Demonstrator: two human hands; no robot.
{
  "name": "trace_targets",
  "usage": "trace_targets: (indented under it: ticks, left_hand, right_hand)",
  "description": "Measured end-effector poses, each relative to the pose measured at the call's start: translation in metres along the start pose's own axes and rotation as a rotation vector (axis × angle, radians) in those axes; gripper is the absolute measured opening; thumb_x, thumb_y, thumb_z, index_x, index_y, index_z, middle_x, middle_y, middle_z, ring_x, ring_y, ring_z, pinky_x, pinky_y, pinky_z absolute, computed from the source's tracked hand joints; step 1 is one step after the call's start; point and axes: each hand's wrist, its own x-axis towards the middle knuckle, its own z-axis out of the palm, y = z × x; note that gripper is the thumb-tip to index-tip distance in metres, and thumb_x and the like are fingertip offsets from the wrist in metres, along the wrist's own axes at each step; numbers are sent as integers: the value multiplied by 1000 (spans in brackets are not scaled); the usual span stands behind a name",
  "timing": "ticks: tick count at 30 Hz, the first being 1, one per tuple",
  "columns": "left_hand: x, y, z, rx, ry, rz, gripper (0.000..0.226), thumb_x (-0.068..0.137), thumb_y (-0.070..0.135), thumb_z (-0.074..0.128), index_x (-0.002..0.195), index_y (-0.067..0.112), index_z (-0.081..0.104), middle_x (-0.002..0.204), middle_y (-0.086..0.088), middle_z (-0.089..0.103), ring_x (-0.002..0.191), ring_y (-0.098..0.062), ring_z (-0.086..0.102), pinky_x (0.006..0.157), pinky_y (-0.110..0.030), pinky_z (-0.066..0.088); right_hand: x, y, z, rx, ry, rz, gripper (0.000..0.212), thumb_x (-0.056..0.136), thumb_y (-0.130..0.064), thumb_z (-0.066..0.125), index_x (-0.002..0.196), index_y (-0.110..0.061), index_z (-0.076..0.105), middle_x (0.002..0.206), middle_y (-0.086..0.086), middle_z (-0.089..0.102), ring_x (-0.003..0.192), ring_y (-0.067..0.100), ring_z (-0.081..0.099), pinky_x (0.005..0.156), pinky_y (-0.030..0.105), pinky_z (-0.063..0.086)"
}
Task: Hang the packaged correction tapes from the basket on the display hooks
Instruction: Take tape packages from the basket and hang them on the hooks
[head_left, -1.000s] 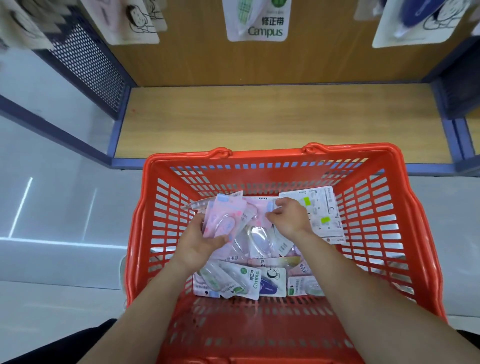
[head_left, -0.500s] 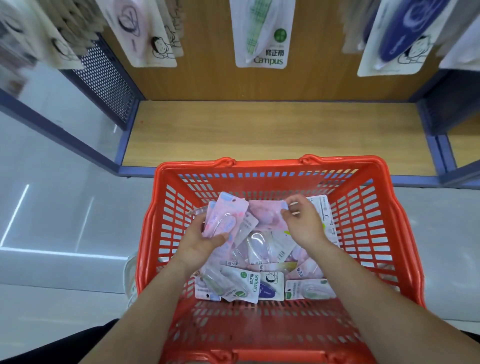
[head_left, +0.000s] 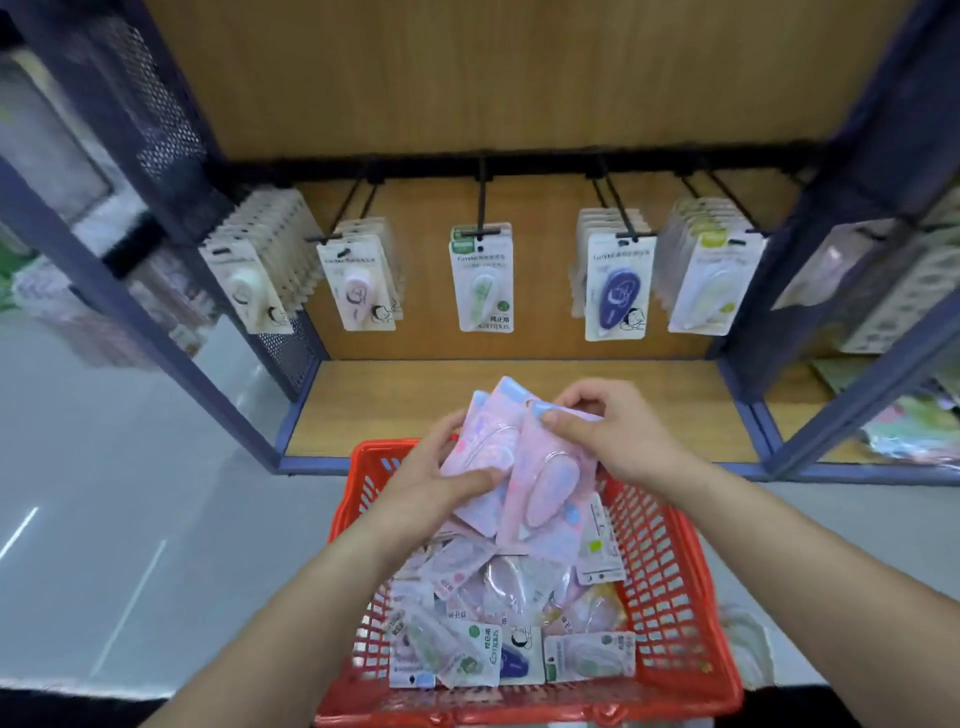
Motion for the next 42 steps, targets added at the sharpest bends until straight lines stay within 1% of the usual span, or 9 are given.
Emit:
trace_targets:
  ticks: [4, 7, 10, 14, 16, 19, 27, 34, 42]
  left_hand:
    - [-28, 52, 15, 74, 2, 142, 59, 84, -2, 77, 129, 28, 55, 114, 2, 72, 88, 3, 71, 66, -14, 53]
    - [-46, 73, 24, 36, 22, 165, 53, 86, 1, 77, 129, 24, 55, 105, 7, 74, 81, -4, 74, 57, -24, 57]
    - [-57, 84, 26, 21, 65, 194, 53, 86, 3, 77, 131, 24, 55, 105, 9, 75, 89, -7, 75, 63, -24, 58]
    - [-57, 90, 26, -38, 194, 242, 53, 87, 6, 77, 129, 28, 54, 121, 3, 70, 107, -17, 72, 79, -28, 62]
    - [-52, 93, 34, -82, 243, 253, 50, 89, 7, 76, 126, 31, 53, 120, 4, 70, 106, -19, 72, 79, -33, 63]
    - [-44, 97, 51, -125, 243, 265, 52, 91, 12, 75, 133, 31, 52, 122, 5, 71, 105, -18, 73, 82, -43, 63]
    - [-35, 113, 86, -164, 186, 355, 27, 102, 22, 59, 128, 28, 61, 119, 9, 75, 111, -12, 71, 93, -33, 58]
    - [-41, 120, 92, -82, 155, 358, 32, 101, 13, 60, 130, 26, 60, 120, 5, 75, 111, -19, 72, 100, -51, 55]
    - [-47, 150, 96, -92, 162, 355, 30, 101, 10, 58, 122, 32, 59, 121, 4, 73, 105, -13, 73, 90, -41, 58]
  right_hand:
    - [-15, -51, -8, -49, 85, -86, 19, 88, -16, 77, 72, -16, 66, 66, -12, 62, 61, -1, 50, 59, 18, 38]
    - [-28, -80, -14, -76, 164, -103, 19, 86, -22, 79, 73, -18, 66, 71, -10, 64, 66, 4, 55, 64, 23, 42]
    - [-43, -91, -13, 104, 248, -69, 13, 87, -24, 80, 88, -17, 68, 81, -5, 71, 69, 4, 63, 63, 21, 47]
    - [-66, -88, -7, 269, 252, -22, 33, 87, -23, 80, 112, -14, 61, 100, 0, 72, 81, 4, 68, 64, 13, 50]
    - [-72, -84, -5, 200, 221, -37, 36, 83, -23, 83, 113, -20, 62, 106, -9, 70, 90, -4, 65, 74, 12, 50]
    - [-73, -83, -9, 272, 213, -39, 36, 84, -18, 83, 113, -23, 63, 111, -6, 73, 104, 9, 69, 90, 33, 57]
    - [-79, -83, -43, 436, 278, -74, 36, 88, -5, 77, 119, -16, 61, 106, 2, 78, 98, 19, 75, 85, 40, 60]
    - [-86, -81, -57, 480, 347, -76, 35, 88, -14, 79, 116, -18, 59, 104, 1, 78, 96, 19, 76, 83, 42, 61]
    - [-86, -104, -59, 497, 371, -153, 33, 94, -18, 72, 123, -23, 57, 114, -9, 71, 97, 0, 70, 74, 18, 55]
